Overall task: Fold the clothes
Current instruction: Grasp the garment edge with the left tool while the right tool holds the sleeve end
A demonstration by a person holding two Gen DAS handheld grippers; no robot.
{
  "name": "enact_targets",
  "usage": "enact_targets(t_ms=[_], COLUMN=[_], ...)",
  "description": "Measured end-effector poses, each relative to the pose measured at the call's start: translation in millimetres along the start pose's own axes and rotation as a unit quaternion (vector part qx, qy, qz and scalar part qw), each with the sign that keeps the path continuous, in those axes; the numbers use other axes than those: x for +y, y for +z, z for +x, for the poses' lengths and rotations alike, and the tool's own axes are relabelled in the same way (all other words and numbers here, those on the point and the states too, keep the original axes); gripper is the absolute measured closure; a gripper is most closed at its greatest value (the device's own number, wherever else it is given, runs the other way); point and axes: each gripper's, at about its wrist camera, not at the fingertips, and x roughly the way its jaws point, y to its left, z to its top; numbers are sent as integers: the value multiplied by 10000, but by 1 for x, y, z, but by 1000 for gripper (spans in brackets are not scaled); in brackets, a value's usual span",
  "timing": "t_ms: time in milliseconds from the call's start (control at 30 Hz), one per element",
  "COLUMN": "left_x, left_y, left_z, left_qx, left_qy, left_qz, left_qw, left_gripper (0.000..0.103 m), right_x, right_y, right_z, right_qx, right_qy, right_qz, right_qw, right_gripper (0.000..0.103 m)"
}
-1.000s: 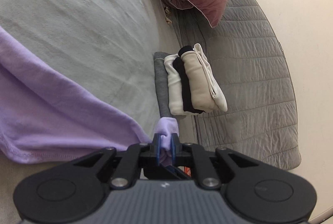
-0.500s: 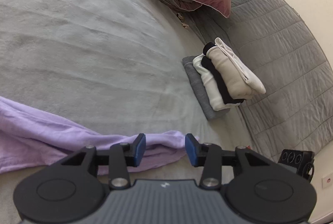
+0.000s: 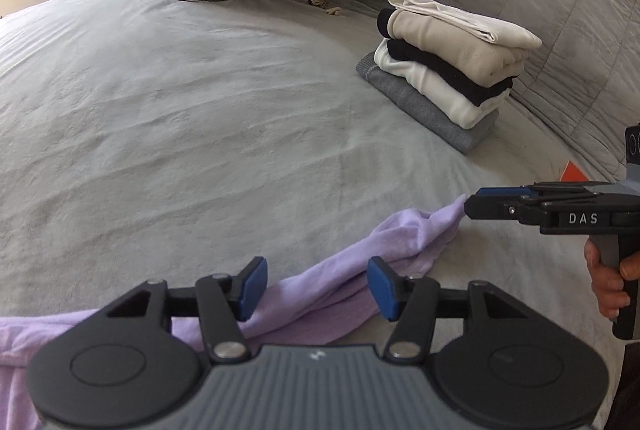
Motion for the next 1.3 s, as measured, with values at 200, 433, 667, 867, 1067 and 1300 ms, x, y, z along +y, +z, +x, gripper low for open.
enact_targets(t_ms=[200,433,667,867,1067,1300], left_x=[-8,-33,-25,3,21,30], left_y=[-16,-41,-49,-33,-20,-30], left_z=[-6,-18,-36,-48,-37,-26], left_qx=[19,235,277,-150,-117,83], left_qy=[-427,-517,-721,-262,270,560], left_qz=[372,1255,1155,644,806,1191], left_qw=[9984,9905,9903,9975,9963,9913], left_gripper=[51,51,51,52,59,64], right_x=[-7,-3,-5,6,25,38], right_y=[1,-14,-10,1,2,-12], right_z=[9,12,-10,1,26,47], right_qx=[-13,557,262,-82,-126,233], right_qy=[23,-98,-209,-148,-115,-85], right_qz=[41,-638,-692,-536,-889,-1606], right_qw=[10000,9964,9970,9984,9959,9867], right_gripper=[59,99,82,63,63,72])
